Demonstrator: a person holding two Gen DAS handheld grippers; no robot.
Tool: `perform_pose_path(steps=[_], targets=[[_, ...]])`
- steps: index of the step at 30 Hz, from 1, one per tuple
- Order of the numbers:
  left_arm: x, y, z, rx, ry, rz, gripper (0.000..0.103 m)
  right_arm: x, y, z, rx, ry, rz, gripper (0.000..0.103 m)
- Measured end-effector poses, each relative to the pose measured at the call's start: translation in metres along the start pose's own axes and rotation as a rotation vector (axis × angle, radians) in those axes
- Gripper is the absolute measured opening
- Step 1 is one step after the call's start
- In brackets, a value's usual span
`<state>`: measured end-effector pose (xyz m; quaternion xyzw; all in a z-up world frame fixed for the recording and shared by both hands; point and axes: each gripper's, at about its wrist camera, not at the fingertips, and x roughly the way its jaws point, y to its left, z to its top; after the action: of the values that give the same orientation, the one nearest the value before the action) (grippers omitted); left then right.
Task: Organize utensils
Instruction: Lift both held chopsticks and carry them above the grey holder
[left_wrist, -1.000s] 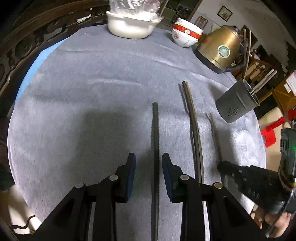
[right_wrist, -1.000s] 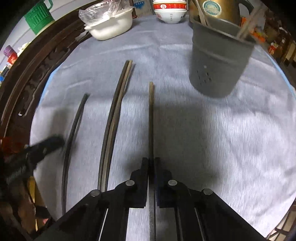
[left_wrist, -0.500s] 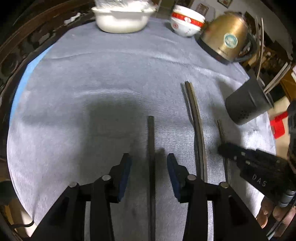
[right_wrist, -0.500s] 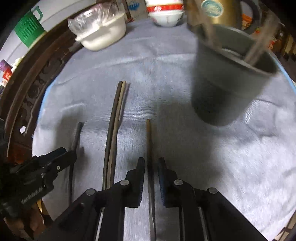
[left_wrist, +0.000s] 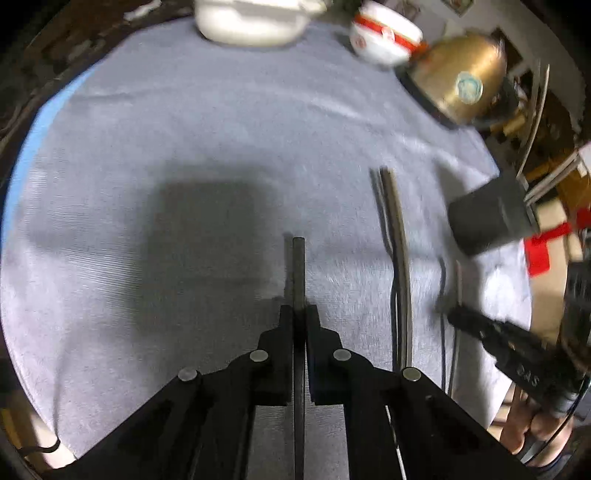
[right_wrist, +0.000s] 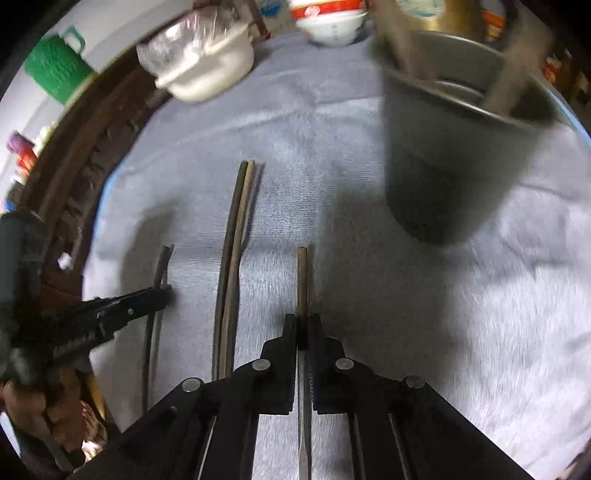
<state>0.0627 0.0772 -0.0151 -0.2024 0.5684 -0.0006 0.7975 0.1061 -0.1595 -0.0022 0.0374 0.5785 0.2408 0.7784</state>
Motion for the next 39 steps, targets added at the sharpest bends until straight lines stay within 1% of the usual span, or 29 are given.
perform_pose_path(steps=[2, 3, 4, 5, 6, 7, 8, 10, 11, 12, 13, 16, 18, 20, 23, 27, 33, 35, 39], targets=[[-0.018, 0.002, -0.003, -0.01, -0.067, -0.016, 0.006, -0.02, -0.007, -0.009, 0.025, -0.069, 0.004, 0.006], [-0.033, 0.001, -0.005, -0.009, -0.131, -0.016, 0.006, -0.034, -0.011, -0.014, 0.036, -0.117, 0.01, 0.006], [-0.041, 0.0, -0.007, -0.008, -0.166, -0.012, 0.006, -0.051, -0.014, -0.018, 0.051, -0.18, 0.002, 0.006], [-0.054, -0.003, -0.009, -0.006, -0.226, -0.015, 0.006, -0.063, -0.016, -0.022, 0.059, -0.224, -0.002, 0.006], [-0.068, -0.005, -0.012, -0.007, -0.293, -0.024, 0.006, -0.079, -0.018, -0.025, 0.071, -0.289, 0.003, 0.006], [-0.08, -0.008, -0.016, -0.005, -0.367, -0.025, 0.006, -0.097, -0.021, -0.029, 0.087, -0.374, 0.008, 0.006], [-0.089, -0.013, -0.018, 0.007, -0.429, -0.014, 0.006, -0.109, -0.023, -0.031, 0.095, -0.43, 0.008, 0.006], [-0.104, -0.023, -0.028, 0.04, -0.548, 0.017, 0.006, -0.135, -0.028, -0.038, 0.118, -0.572, 0.035, 0.006], [-0.106, -0.023, -0.029, 0.046, -0.585, 0.017, 0.006, -0.142, -0.027, -0.04, 0.122, -0.614, 0.024, 0.006], [-0.111, -0.027, -0.034, 0.052, -0.653, 0.018, 0.006, -0.149, -0.025, -0.045, 0.118, -0.67, 0.003, 0.006], [-0.113, -0.03, -0.039, 0.058, -0.718, 0.038, 0.006, -0.155, -0.023, -0.049, 0.105, -0.732, -0.036, 0.006], [-0.107, -0.035, -0.043, 0.084, -0.824, 0.111, 0.006, -0.152, -0.013, -0.051, 0.069, -0.807, -0.119, 0.006], [-0.101, -0.036, -0.046, 0.1, -0.855, 0.146, 0.006, -0.143, -0.001, -0.051, 0.042, -0.823, -0.146, 0.006], [-0.102, -0.032, -0.046, 0.102, -0.89, 0.166, 0.007, -0.144, 0.01, -0.055, 0.006, -0.831, -0.163, 0.006], [-0.107, -0.026, -0.051, 0.086, -0.903, 0.16, 0.007, -0.148, 0.024, -0.061, -0.048, -0.837, -0.175, 0.006], [-0.118, -0.022, -0.069, 0.094, -0.932, 0.149, 0.008, -0.154, 0.043, -0.077, -0.102, -0.839, -0.169, 0.006], [-0.145, -0.013, -0.108, 0.084, -0.946, 0.11, 0.009, -0.161, 0.049, -0.096, -0.08, -0.836, -0.14, 0.006], [-0.153, -0.011, -0.12, 0.092, -0.938, 0.082, 0.009, -0.164, 0.047, -0.102, -0.068, -0.834, -0.135, 0.007], [-0.162, -0.01, -0.138, 0.11, -0.934, 0.065, 0.008, -0.17, 0.045, -0.111, -0.046, -0.829, -0.137, 0.007]])
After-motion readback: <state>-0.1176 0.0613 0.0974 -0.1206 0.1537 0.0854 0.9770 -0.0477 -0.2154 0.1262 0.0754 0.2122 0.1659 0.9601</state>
